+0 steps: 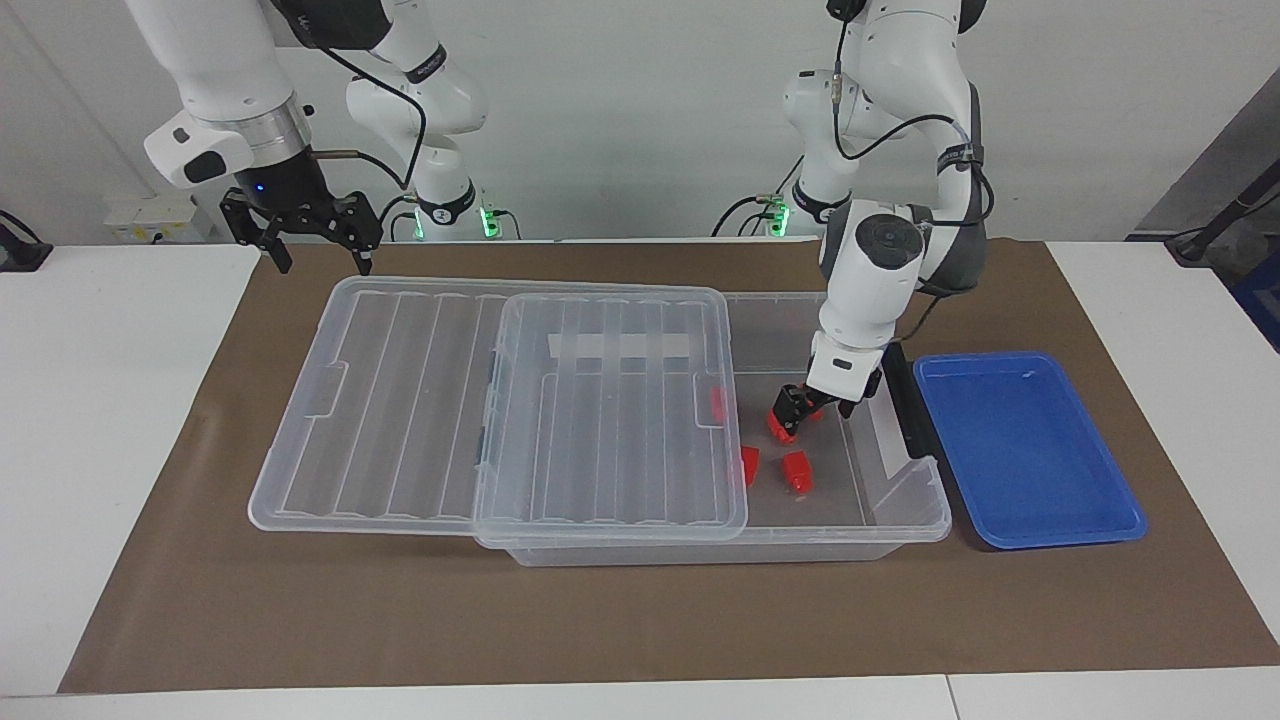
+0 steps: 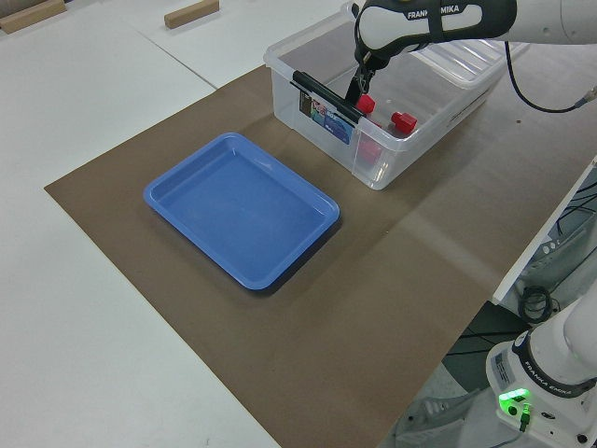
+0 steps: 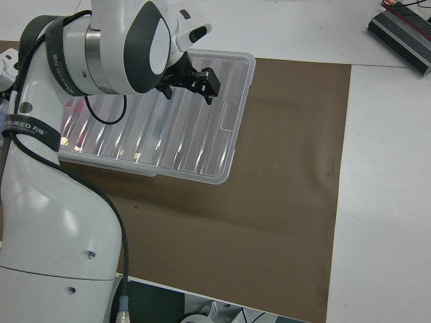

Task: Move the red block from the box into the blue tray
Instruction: 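Reach the left gripper into the box toward the red blocks, then grasp a red block with the left gripper and lift it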

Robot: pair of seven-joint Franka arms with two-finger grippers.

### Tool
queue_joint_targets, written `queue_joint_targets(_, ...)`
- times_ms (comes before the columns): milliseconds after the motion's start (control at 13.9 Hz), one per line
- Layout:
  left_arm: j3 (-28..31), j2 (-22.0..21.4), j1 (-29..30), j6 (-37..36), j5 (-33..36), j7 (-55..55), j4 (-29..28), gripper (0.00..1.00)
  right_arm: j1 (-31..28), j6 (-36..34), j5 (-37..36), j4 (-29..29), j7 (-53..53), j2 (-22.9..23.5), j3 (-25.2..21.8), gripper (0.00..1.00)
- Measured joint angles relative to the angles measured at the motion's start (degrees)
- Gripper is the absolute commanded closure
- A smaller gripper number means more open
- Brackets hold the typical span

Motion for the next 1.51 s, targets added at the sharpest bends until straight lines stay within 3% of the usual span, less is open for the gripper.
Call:
queue_joint_targets(358, -0.12, 0.15, -1.13, 6.54, 0.00, -3.56, -6.21, 0.00, -0.70, -1.19, 0.02, -0.08, 0.03, 0.04, -0.34, 0.00)
queue_joint_targets(932, -0.20, 0.14, -3.56, 7.04, 0.00, -8.33, -7.66, 0.00, -0.70, -1.23, 0.02, -0.12, 0.03, 0.04, -0.40, 0.00)
queue_joint_targets(1291, -0.20, 0.21, -4.28, 11.15, 0.00, -8.42, -10.86, 0.00, -0.70, -1.23, 0.02, -0.12, 0.03, 0.04, -0.40, 0.00)
queue_joint_targets(1434, -0.20, 0.21, -4.29, 11.47, 0.00, -8.43, -11.13, 0.07, -0.70, -1.23, 0.02, -0.12, 0.03, 0.04, -0.40, 0.00)
queue_joint_targets(1506, -0.20, 0.21, -4.29, 11.54, 0.00, -8.43, -11.13, 0.16, -0.70, -1.23, 0.02, -0.12, 0.03, 0.04, -0.40, 0.00)
